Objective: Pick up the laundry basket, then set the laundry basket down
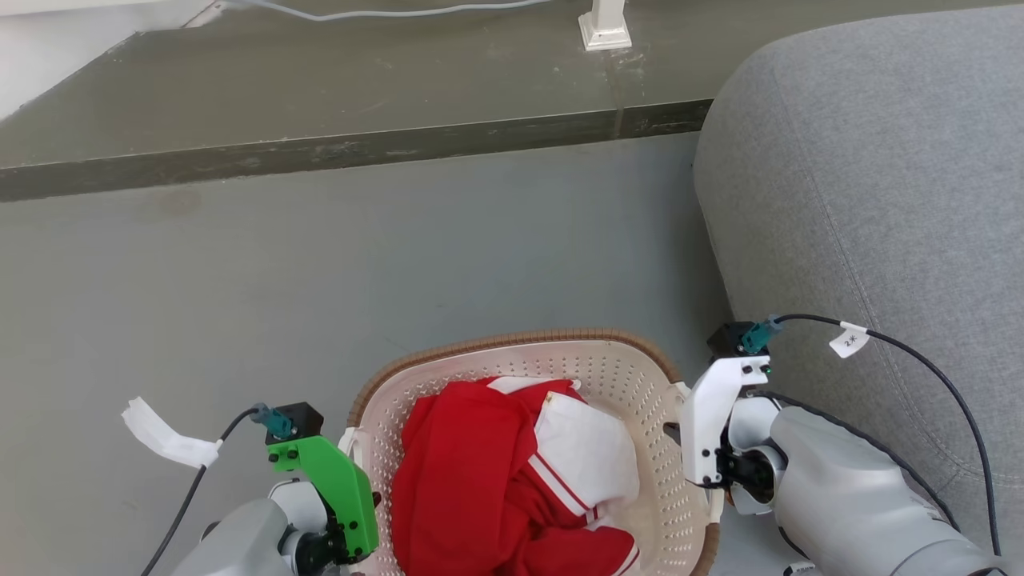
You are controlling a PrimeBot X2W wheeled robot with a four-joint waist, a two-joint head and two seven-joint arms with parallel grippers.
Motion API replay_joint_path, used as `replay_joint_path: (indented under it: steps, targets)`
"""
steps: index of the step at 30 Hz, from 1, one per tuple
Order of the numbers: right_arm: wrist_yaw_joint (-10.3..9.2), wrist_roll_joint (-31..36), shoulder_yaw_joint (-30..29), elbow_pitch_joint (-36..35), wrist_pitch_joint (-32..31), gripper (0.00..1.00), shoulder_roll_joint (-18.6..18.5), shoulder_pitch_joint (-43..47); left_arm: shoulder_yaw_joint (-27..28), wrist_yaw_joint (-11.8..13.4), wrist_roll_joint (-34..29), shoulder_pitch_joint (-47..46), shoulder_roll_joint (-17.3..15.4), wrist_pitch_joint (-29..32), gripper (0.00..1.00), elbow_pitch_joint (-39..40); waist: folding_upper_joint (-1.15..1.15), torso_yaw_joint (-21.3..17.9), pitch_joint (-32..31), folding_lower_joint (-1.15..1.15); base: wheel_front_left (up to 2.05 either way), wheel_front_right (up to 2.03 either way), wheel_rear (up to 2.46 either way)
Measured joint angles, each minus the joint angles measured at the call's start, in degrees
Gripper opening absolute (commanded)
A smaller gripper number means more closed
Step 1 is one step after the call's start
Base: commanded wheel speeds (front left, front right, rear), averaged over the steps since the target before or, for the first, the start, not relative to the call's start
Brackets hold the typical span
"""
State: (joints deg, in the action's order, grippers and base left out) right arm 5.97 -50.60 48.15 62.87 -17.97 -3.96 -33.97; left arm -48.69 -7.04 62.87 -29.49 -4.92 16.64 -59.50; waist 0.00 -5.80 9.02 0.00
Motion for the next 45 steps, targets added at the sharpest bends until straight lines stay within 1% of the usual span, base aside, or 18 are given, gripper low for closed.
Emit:
replay_joint_path:
  steps: [26,35,45]
  targets:
    - [0.0,-2.43,1.98,0.19,-0.83,0.0,-0.13,-0.85,-1.35,0.0,1.88,-0.12,-0.71,1.31,0.0,0.46,0.0,-0.01,1.5,0.0,0.0,0.0,0.0]
    - [0.0,-2.76,2.21,0.03,-0.31,0.0,-0.1,-2.71,-1.46,0.0,1.92,-1.93,-1.25,1.09,0.0,0.78,0.0,-0.14,3.87,0.0,0.0,0.0,0.0]
    - [-0.01,-2.76,2.31,-0.38,3.08,0.0,-0.14,-5.53,-1.36,0.0,1.91,-4.91,-2.02,-2.16,0.0,1.31,0.0,-0.05,8.74,0.0,0.0,0.0,0.0]
